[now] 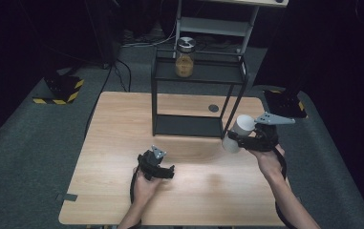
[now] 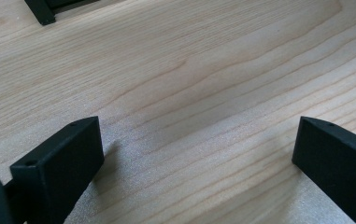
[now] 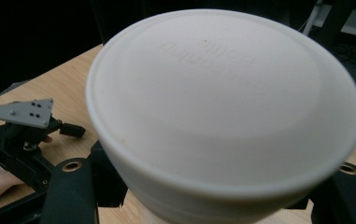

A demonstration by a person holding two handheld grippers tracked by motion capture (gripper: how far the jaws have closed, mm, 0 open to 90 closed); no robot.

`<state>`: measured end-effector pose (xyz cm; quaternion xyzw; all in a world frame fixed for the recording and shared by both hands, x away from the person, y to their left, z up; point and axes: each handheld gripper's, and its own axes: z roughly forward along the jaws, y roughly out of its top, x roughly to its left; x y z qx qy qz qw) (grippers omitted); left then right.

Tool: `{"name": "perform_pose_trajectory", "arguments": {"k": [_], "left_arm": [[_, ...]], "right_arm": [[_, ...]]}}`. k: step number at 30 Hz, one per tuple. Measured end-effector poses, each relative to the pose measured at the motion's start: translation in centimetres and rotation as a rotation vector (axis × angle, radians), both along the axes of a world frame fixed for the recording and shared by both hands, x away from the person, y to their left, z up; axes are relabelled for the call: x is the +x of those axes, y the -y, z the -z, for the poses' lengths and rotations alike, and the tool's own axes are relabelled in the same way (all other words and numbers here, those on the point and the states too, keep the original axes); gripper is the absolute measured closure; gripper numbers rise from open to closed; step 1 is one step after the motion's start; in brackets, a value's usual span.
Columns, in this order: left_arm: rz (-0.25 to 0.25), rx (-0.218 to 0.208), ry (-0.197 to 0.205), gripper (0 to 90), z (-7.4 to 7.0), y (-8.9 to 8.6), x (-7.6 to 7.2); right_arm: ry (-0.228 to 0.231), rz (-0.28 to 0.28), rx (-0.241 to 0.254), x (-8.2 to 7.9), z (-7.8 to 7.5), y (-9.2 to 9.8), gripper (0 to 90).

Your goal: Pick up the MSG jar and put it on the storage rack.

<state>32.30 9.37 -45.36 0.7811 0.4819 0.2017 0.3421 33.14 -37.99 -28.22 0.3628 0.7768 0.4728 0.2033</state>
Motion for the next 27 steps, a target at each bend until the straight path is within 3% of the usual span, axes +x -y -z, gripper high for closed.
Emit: {"name": "perform_pose_trajectory", "arguments": {"k": [27], "left_arm": [[-0.009,-0.002,0.002,3.0,0.0,0.0,-0.1]], "right_arm": [[0.096,-0.07,0.017,1.0,-8.1,-1.6,34.1]]}}
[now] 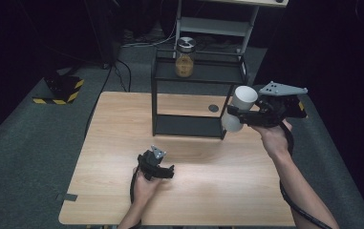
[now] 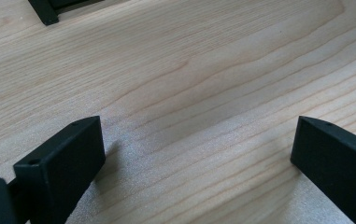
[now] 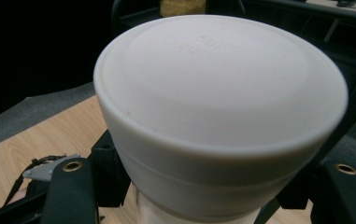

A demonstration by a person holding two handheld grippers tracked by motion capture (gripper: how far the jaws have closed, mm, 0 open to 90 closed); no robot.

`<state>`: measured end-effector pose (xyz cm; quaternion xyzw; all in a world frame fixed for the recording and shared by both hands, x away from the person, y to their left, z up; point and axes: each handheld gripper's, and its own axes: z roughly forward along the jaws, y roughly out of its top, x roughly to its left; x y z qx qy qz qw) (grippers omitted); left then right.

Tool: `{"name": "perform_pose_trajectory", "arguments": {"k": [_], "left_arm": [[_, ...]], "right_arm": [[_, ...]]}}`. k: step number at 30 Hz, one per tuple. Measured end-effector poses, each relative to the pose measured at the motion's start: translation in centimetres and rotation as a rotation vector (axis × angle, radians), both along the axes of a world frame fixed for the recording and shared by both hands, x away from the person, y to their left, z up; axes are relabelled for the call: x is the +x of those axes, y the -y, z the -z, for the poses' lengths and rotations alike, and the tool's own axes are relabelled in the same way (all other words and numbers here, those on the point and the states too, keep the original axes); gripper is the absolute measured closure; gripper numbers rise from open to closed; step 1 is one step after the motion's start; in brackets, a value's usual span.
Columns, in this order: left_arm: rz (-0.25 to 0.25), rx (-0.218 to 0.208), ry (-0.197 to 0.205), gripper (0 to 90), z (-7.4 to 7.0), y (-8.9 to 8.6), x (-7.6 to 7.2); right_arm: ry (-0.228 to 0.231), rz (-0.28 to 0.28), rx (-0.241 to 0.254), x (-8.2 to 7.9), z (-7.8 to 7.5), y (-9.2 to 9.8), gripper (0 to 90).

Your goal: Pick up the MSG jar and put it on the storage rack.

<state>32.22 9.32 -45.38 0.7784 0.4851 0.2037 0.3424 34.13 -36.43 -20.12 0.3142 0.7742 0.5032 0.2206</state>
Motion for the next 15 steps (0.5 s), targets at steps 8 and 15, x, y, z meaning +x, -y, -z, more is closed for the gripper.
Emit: {"name": "perform_pose_trajectory", "arguments": {"k": [8,15], "left_arm": [[-0.003,-0.001,0.001,3.2,0.0,0.0,0.0],[-0.002,0.0,0.001,3.4,0.0,0.0,0.0]], "right_arm": [[0.012,-0.003,0.007,0.7,-1.7,-0.5,34.1],[0.006,-0.001,0.015,1.6,-2.6,-0.7,34.2]]}}
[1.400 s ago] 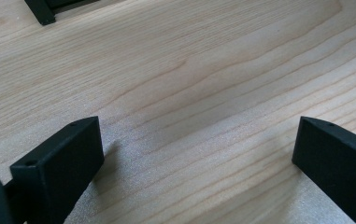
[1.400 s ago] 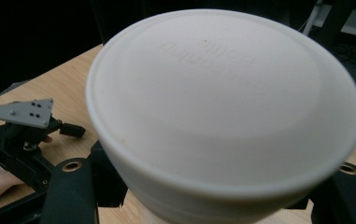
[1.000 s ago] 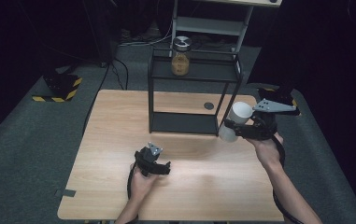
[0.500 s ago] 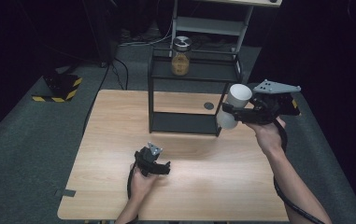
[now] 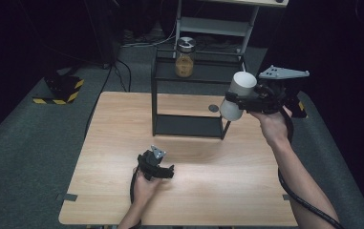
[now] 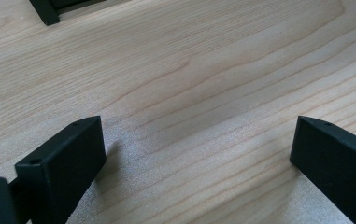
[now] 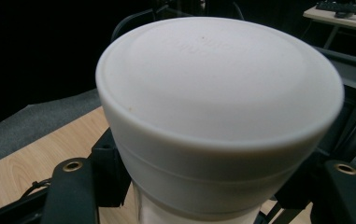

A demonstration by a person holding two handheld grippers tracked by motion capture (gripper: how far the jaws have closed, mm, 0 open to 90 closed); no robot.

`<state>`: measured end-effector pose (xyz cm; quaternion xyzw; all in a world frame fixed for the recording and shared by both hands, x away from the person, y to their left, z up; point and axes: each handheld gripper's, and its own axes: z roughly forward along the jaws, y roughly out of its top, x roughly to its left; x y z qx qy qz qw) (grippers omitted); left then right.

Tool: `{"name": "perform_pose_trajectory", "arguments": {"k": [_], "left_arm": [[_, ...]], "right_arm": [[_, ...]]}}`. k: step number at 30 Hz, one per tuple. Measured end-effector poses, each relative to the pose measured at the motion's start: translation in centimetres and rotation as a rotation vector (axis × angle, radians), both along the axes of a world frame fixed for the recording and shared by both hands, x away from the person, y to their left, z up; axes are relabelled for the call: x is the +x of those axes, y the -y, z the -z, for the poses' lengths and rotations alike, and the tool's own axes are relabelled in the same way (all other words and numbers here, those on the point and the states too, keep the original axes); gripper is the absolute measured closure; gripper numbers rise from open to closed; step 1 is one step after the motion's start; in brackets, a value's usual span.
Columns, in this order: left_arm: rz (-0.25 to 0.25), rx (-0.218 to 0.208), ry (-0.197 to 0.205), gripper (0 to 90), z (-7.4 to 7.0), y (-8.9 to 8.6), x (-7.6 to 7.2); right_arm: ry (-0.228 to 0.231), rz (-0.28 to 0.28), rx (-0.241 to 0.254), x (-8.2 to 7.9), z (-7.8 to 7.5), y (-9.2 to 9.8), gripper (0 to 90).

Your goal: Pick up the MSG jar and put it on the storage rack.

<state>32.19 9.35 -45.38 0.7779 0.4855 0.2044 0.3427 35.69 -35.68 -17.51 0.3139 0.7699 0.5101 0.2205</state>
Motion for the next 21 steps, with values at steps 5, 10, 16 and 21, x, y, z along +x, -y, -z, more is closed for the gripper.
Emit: {"name": "perform_pose_trajectory", "arguments": {"k": [5,10,16,21], "left_arm": [[-0.002,-0.001,-0.001,3.6,0.0,0.0,0.0],[-0.001,0.0,-0.001,3.6,0.0,0.0,0.0],[-0.003,-0.001,0.0,3.6,0.0,0.0,0.0],[-0.003,0.0,0.0,3.7,0.0,0.0,0.0]], "right_arm": [[0.003,0.004,-0.002,0.3,-0.8,-0.1,34.2],[0.01,0.014,-0.011,0.5,-1.9,-0.3,34.2],[0.02,0.027,-0.012,0.9,-3.0,-0.6,34.3],[0.024,0.045,-0.016,1.7,-4.1,-1.4,34.4]]}}
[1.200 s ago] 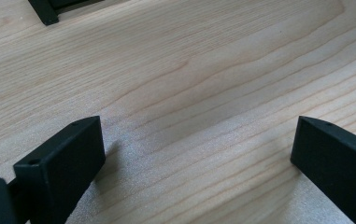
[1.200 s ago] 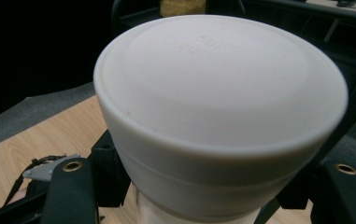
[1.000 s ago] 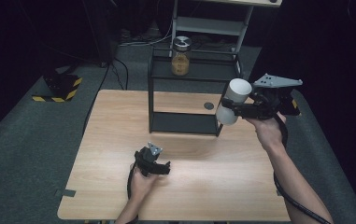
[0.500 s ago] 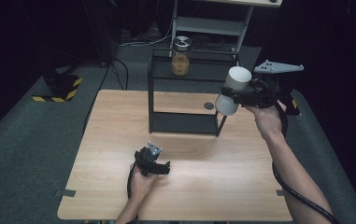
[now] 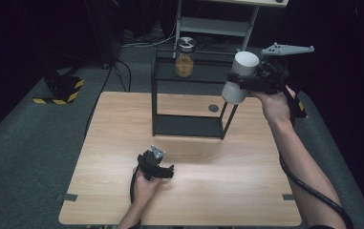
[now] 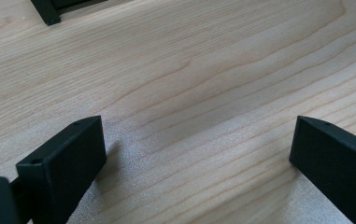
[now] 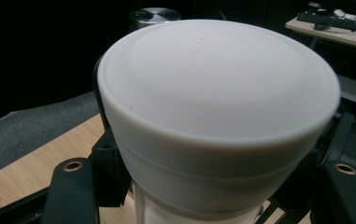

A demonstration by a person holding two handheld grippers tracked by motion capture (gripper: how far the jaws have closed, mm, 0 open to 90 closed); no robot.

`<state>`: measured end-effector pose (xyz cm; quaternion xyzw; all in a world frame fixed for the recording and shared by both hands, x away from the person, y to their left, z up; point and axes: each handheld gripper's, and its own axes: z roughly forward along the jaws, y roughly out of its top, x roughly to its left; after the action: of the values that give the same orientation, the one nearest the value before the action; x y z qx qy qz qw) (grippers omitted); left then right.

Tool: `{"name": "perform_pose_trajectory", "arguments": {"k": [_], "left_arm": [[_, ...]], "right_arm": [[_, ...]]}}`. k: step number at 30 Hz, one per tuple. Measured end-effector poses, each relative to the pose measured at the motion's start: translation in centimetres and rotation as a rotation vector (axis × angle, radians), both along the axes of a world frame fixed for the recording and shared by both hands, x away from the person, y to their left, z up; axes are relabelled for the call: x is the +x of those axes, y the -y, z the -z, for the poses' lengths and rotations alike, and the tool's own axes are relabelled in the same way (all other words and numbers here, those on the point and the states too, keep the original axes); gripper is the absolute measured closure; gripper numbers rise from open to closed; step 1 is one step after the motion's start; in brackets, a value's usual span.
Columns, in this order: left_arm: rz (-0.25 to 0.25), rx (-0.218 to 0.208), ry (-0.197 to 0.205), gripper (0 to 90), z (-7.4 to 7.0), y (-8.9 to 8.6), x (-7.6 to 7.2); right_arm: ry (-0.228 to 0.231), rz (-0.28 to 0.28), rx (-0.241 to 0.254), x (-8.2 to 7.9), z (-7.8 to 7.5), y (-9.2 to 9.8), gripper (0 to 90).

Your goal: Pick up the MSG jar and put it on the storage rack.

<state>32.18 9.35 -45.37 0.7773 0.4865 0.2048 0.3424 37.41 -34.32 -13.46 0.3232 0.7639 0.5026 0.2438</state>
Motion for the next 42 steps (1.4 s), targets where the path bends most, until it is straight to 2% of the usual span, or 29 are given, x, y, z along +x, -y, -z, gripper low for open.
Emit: {"name": "perform_pose_trajectory", "arguments": {"k": [9,14,19,22,24,30,33,36,42], "left_arm": [[-0.001,-0.003,0.0,3.7,0.0,0.0,0.0],[0.001,0.006,-0.001,3.8,0.0,0.1,0.0],[-0.001,0.002,0.0,3.8,0.0,0.0,0.0],[0.0,0.001,0.0,3.8,0.0,0.0,0.0],[0.0,0.004,-0.001,3.8,0.0,0.1,0.0],[0.0,0.004,0.0,3.8,0.0,0.1,0.0],[-0.001,0.004,0.0,3.8,0.0,0.1,0.0],[0.0,0.005,0.0,3.8,0.0,0.1,0.0],[0.003,0.006,0.0,3.8,0.0,0.0,0.0]], "right_arm": [[0.001,0.025,0.008,1.4,-1.0,-1.1,34.4],[-0.002,0.057,-0.019,2.4,-1.7,-2.5,34.4],[-0.008,0.08,-0.015,3.2,-1.9,-3.1,34.4],[-0.002,0.12,-0.042,3.8,-2.4,-4.2,34.4],[-0.005,0.132,-0.039,4.2,-2.5,-4.5,34.4],[-0.02,0.152,-0.03,5.2,-2.4,-5.0,34.4],[-0.021,0.158,-0.013,5.6,-1.9,-5.2,34.4],[-0.024,0.169,-0.021,6.1,-1.7,-5.7,34.4],[-0.03,0.185,-0.005,7.1,-1.3,-6.2,34.4]]}}
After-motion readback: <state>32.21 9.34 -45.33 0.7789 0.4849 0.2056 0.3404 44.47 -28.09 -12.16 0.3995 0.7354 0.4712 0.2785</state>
